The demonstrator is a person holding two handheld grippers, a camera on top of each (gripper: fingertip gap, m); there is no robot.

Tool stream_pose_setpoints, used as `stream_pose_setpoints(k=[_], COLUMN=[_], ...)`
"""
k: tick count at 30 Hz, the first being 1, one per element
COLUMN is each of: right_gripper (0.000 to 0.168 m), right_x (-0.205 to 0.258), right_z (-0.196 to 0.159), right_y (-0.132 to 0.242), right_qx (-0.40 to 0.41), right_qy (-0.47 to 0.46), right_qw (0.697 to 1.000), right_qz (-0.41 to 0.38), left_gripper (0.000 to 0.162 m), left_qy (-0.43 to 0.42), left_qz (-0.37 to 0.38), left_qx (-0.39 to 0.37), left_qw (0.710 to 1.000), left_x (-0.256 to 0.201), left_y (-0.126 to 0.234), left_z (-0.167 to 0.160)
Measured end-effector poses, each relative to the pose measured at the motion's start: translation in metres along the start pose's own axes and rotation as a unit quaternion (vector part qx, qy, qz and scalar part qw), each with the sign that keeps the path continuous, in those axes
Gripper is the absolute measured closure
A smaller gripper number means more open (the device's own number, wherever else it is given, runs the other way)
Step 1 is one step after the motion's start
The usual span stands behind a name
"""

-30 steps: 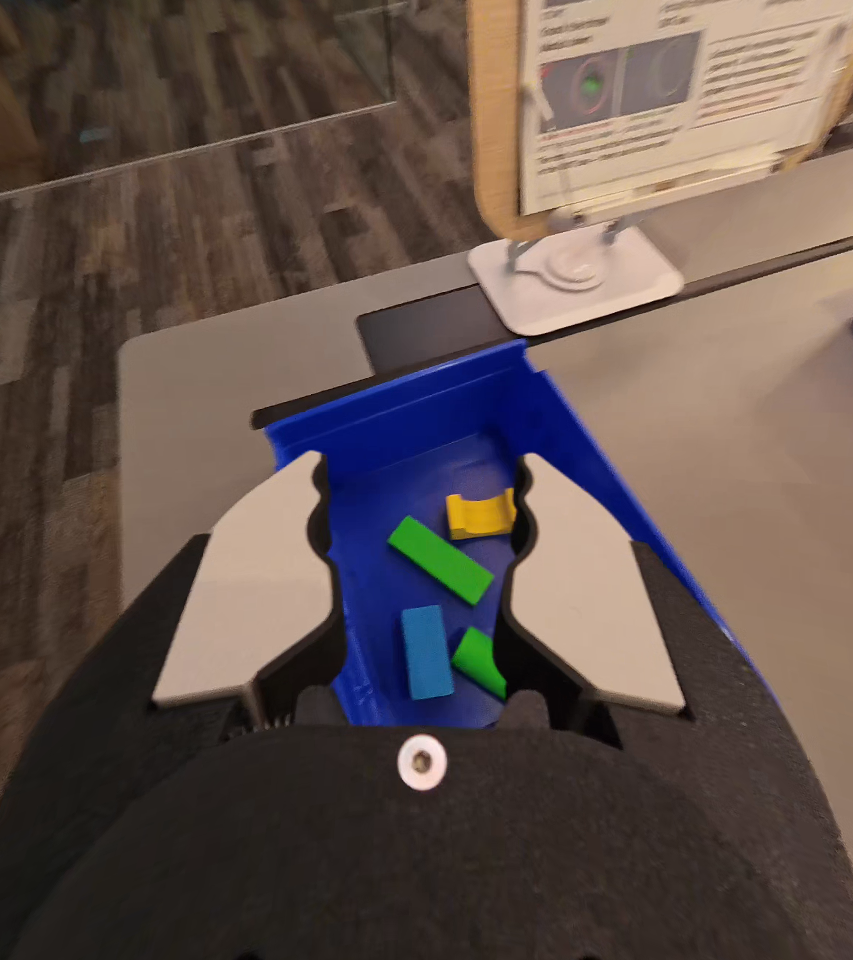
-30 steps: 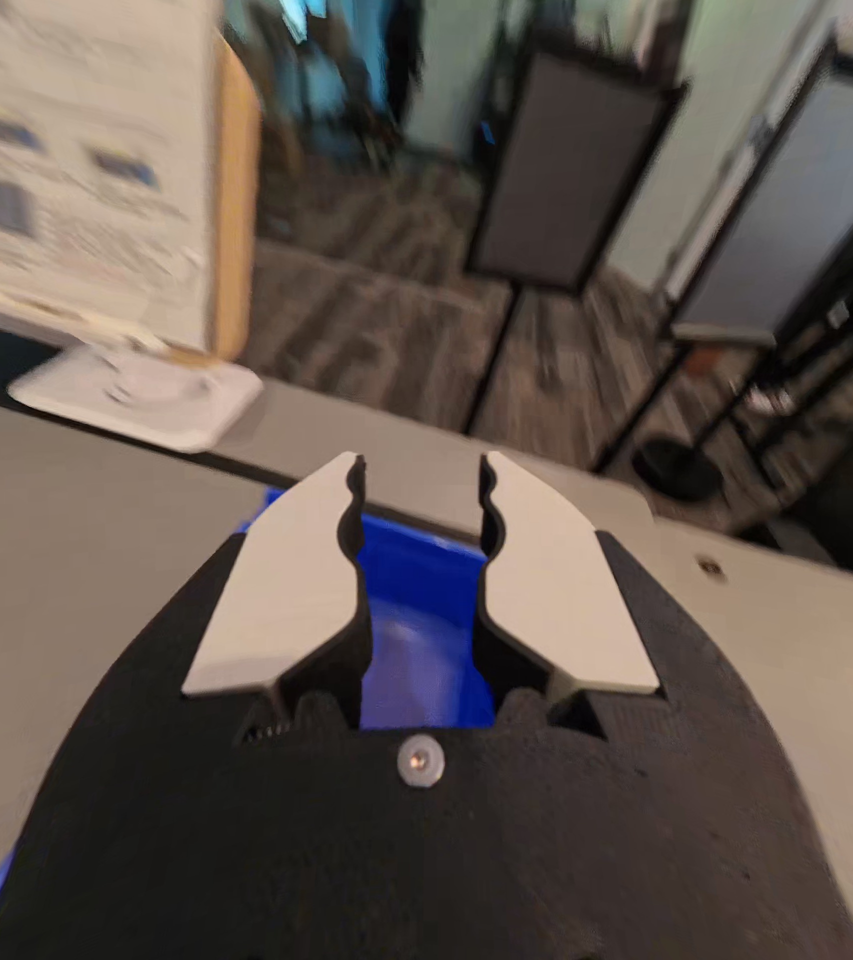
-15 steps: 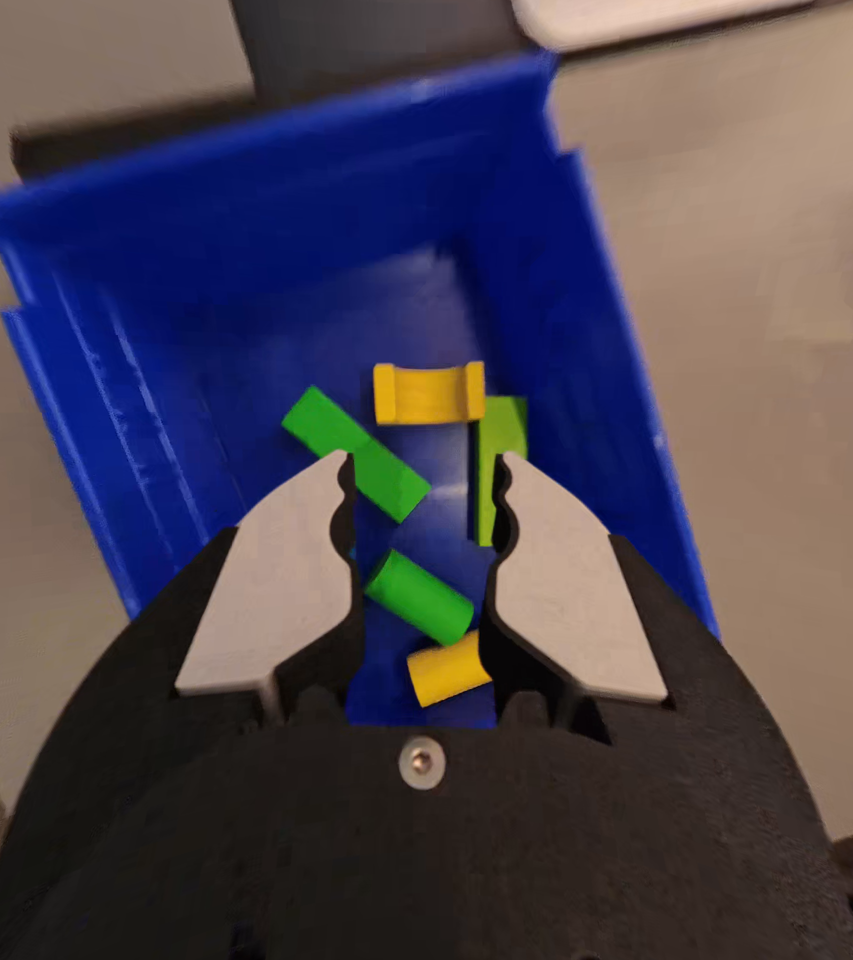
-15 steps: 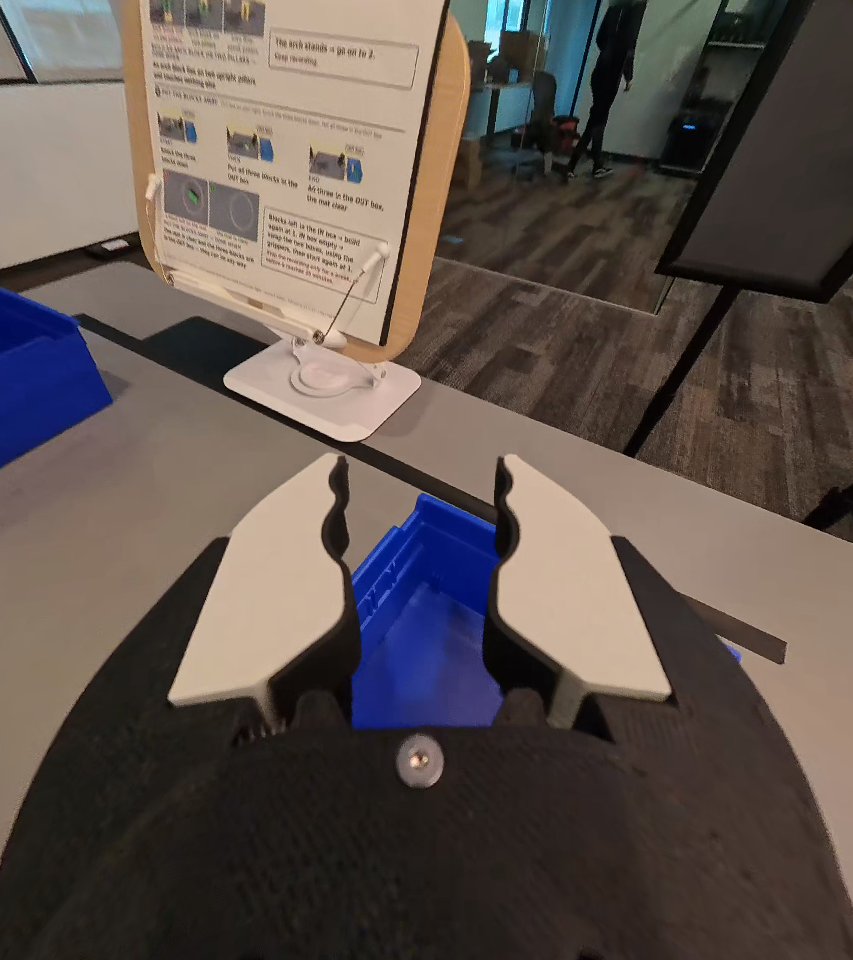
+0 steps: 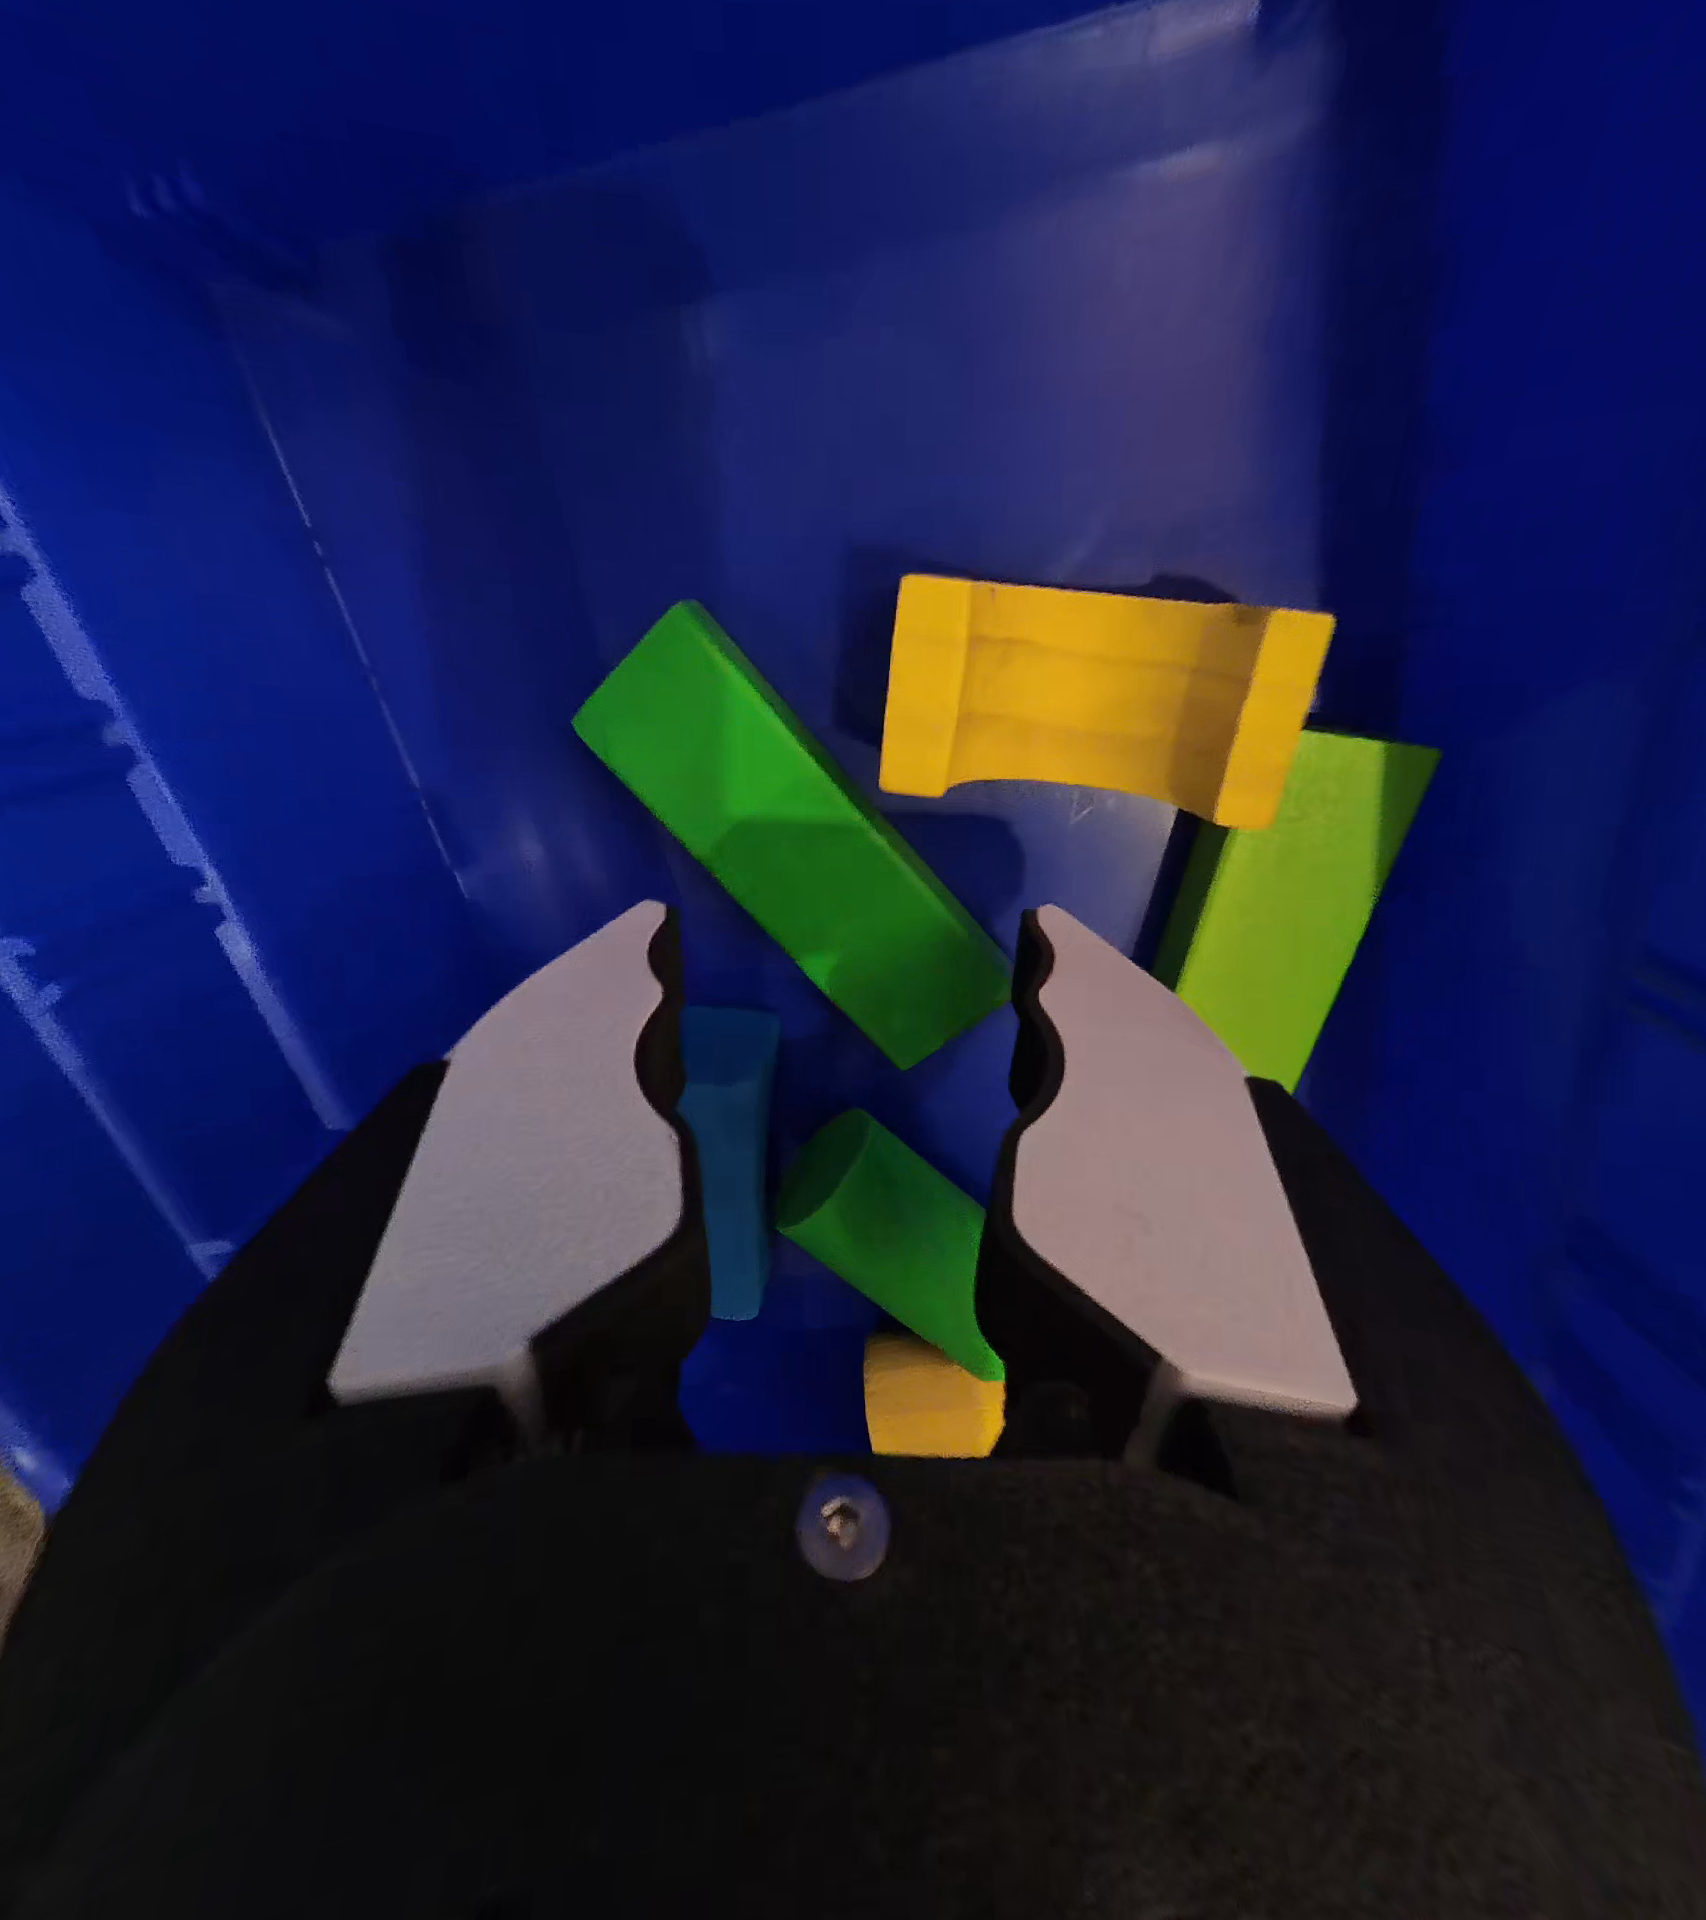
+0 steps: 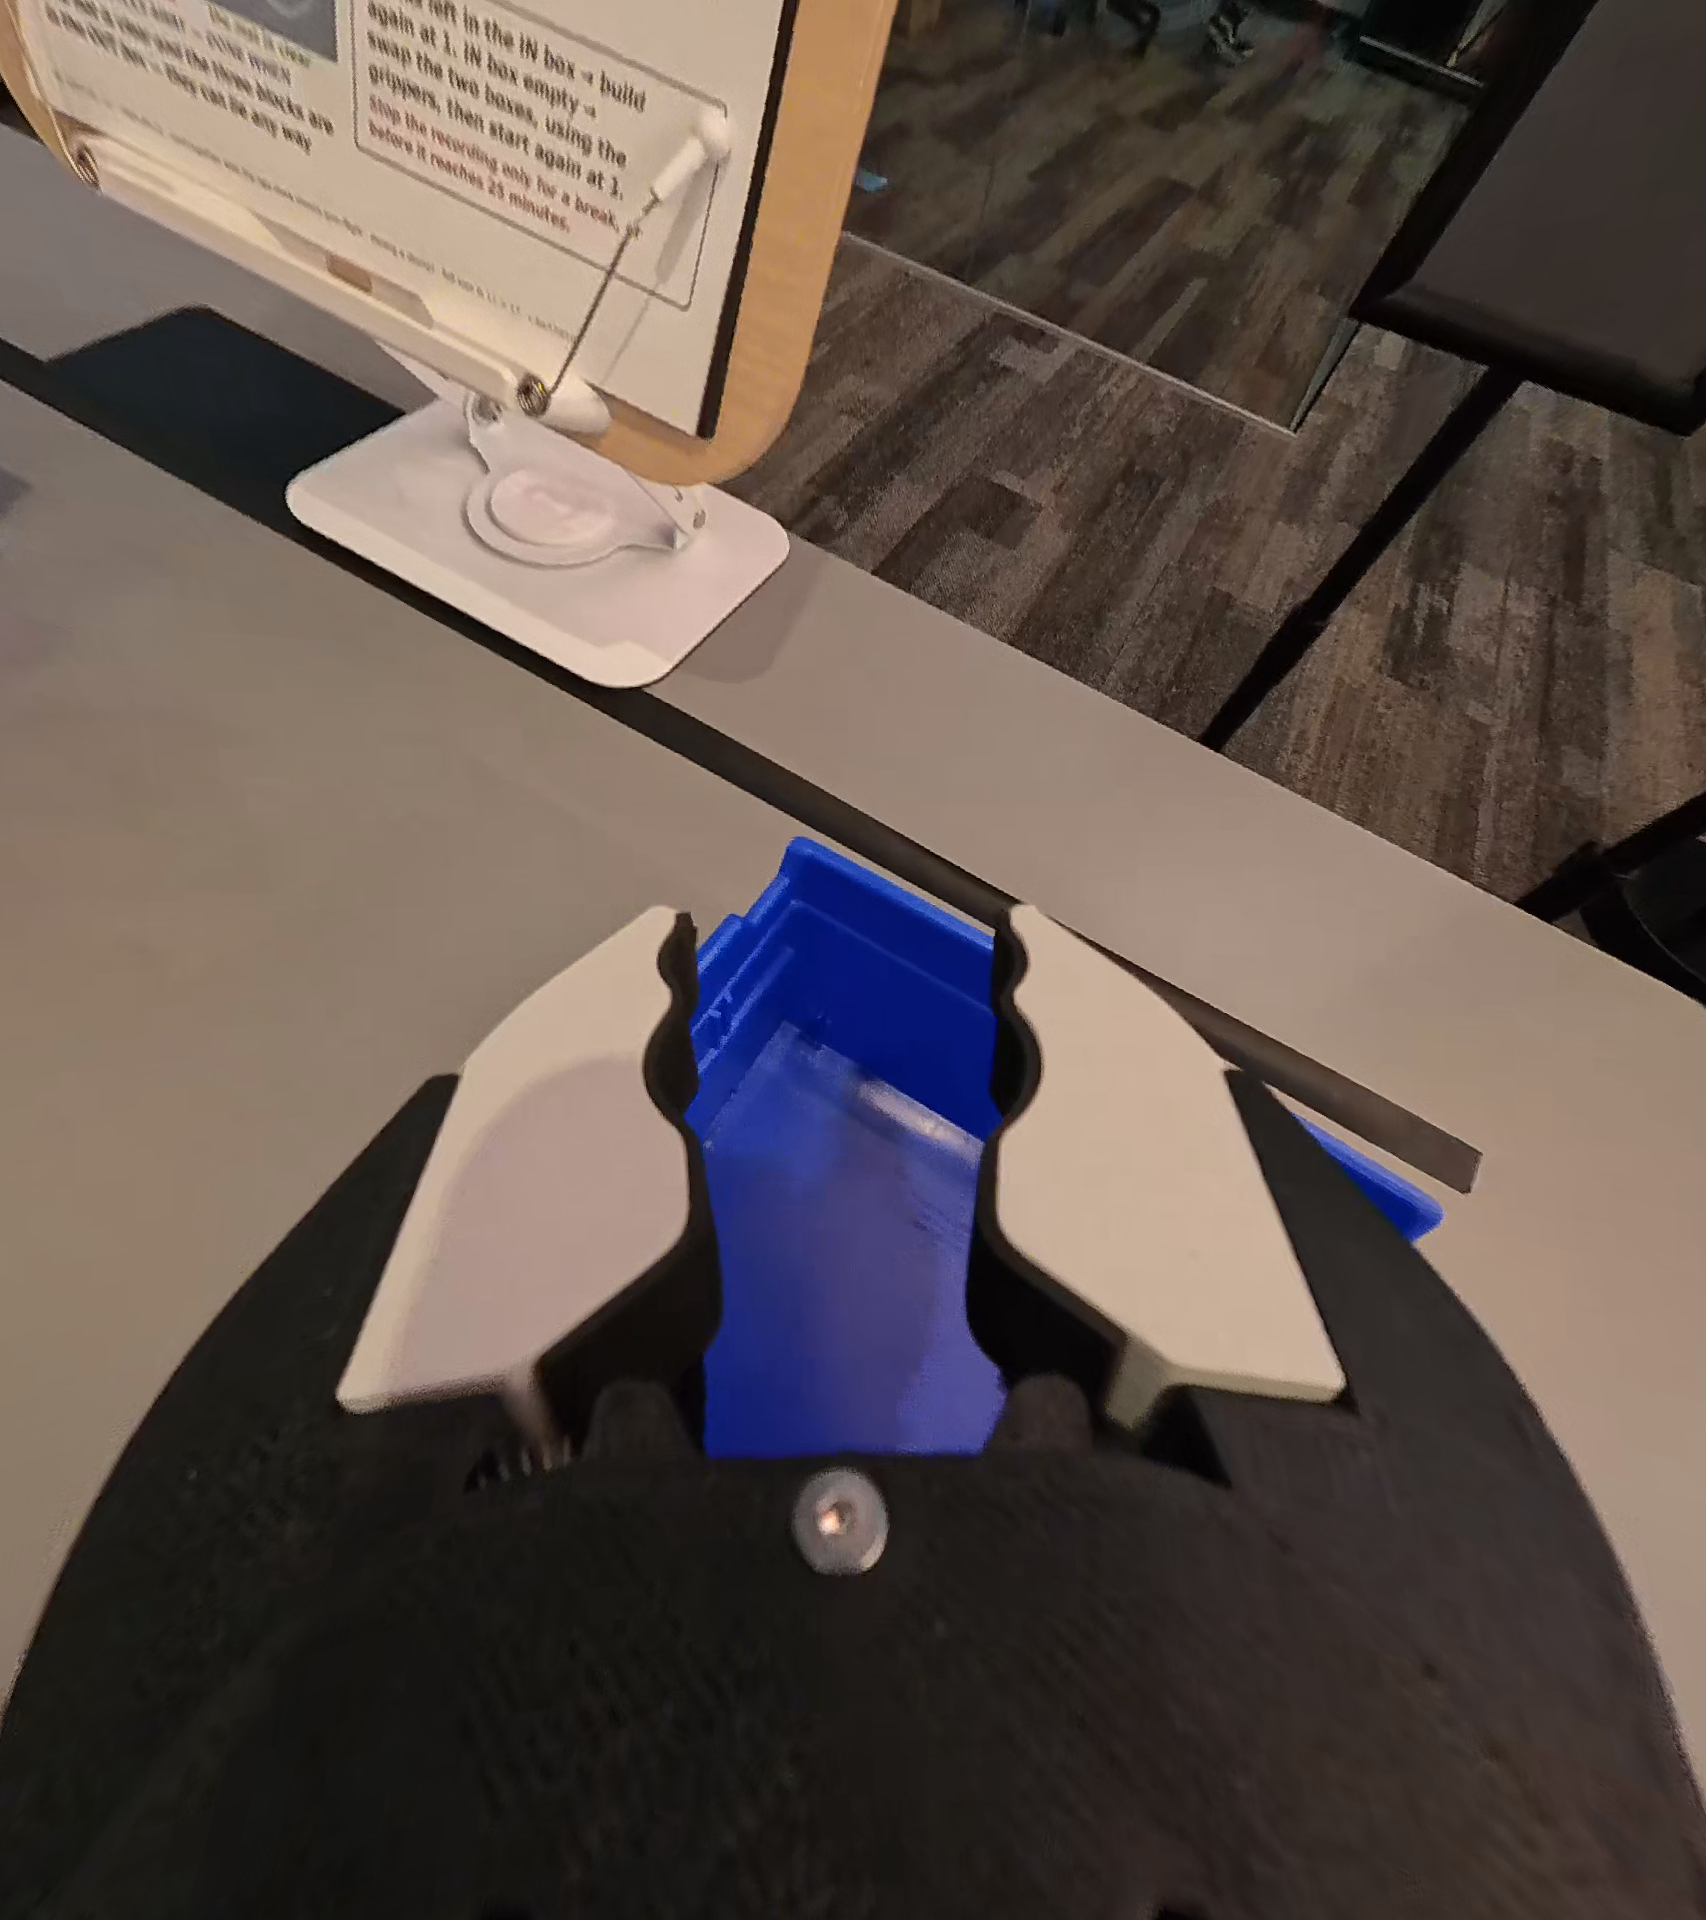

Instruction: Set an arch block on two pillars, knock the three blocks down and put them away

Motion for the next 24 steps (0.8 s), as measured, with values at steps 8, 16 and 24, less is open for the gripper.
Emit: stream_pose_setpoints(k=[8, 16, 24], right_gripper=[0.113, 0.113, 0.113], right_x=[0.005, 0.008, 0.026], right_z=[-0.006, -0.008, 0.013], right_y=[-0.005, -0.009, -0.006], right_qx=[0.036, 0.048, 0.009], right_qy=[0.037, 0.065, 0.085], right_qw=[0.999, 0.997, 0.996], right_qz=[-0.001, -0.008, 0.0], left_gripper=[0.115, 0.127, 0.128], left_qy=[-0.002, -0.047, -0.062], left_qz=[0.002, 0.0, -0.081], left_qx=[0.034, 0.022, -0.11], left_qw=[0.999, 0.999, 0.989], left_x=[0.002, 0.011, -0.002], left_y=[-0.014, 0.002, 0.078], left_z=[-0.005, -0.006, 0.002])
Point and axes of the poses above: each gripper's, where its closed fingertips meet, y back along the fingers, z out of its top, x = y × z across the jaws, the point moved 6 cm from there along y, back along the fingers, and after that the axes turned 12 degrees about -x, right-handed, at the moved point
